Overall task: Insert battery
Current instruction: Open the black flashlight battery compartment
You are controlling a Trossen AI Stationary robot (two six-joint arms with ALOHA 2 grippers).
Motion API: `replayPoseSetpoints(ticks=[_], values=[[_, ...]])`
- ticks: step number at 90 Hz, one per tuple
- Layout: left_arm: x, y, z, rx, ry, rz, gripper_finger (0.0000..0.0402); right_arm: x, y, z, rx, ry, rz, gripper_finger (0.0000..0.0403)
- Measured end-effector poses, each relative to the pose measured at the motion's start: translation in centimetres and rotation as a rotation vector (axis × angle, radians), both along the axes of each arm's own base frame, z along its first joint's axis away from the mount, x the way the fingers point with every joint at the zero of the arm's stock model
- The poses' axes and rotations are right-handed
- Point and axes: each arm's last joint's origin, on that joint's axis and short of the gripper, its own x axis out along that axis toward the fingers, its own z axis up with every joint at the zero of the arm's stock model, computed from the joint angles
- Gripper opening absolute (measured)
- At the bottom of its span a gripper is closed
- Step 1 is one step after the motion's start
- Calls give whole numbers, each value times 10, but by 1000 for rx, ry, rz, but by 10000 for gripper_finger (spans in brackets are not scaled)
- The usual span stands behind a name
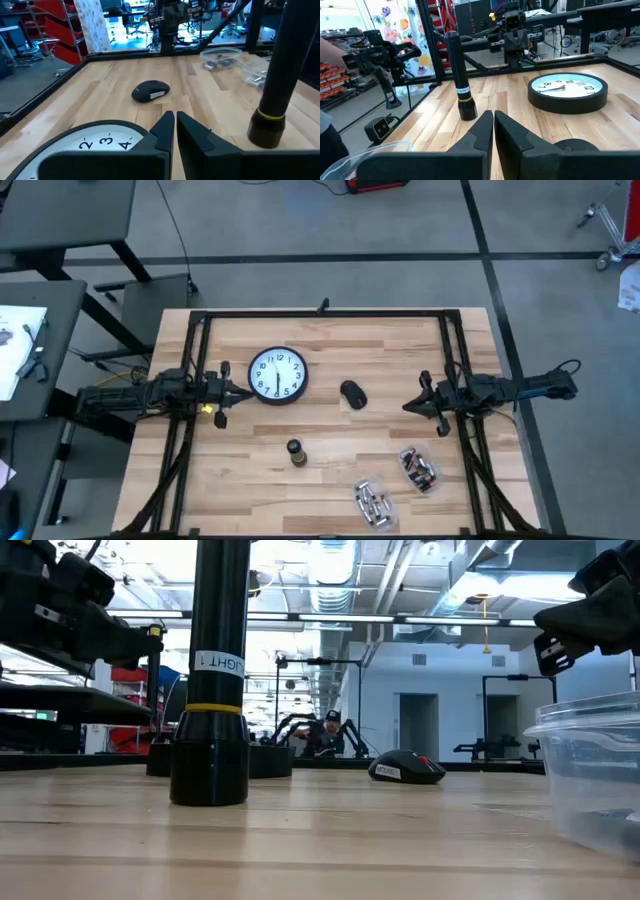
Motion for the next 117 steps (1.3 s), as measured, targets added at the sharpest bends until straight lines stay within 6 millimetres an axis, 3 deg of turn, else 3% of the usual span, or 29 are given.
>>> replayPoseSetpoints(ticks=[62, 75, 84, 92, 106, 117], values=[[0, 0, 0, -3, -2, 7, 0, 0, 0, 2, 11, -14, -4, 7], [0, 0, 0, -67, -8, 8, 0, -1, -2, 18, 339, -147, -14, 7], [0, 0, 0, -105, -11, 7, 0, -4, -7, 31, 638, -276, -92, 7], [0, 0, 0, -109, -11, 7, 0, -7, -14, 37, 792, -392, -210, 7], [0, 0, 0, -103, -11, 9, 0, -11, -23, 46, 869, -516, -359, 9], [0, 0, 0, -124, -14, 12, 0, -12, -25, 72, 790, -576, -311, 37]])
